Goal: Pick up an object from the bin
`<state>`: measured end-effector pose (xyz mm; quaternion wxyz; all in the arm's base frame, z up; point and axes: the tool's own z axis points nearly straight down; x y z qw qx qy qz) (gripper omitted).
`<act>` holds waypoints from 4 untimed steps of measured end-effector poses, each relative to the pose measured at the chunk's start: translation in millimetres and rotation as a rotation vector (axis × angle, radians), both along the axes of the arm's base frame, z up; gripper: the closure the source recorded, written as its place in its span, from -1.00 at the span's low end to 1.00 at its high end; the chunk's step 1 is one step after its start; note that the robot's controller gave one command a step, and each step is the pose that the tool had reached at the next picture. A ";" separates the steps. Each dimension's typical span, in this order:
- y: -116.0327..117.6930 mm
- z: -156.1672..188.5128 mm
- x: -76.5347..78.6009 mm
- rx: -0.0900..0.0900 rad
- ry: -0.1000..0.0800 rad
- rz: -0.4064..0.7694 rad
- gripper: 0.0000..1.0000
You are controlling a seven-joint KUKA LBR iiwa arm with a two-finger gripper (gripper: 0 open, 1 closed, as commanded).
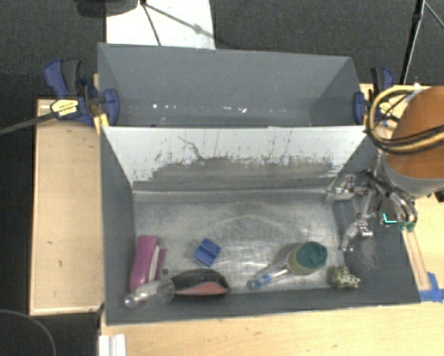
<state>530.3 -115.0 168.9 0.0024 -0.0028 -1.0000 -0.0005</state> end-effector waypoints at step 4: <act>47.8 51.4 -17.7 -0.003 -0.016 0.409 1.00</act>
Offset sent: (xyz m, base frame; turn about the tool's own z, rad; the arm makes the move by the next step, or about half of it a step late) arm -0.0444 0.0247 -0.0816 -0.2279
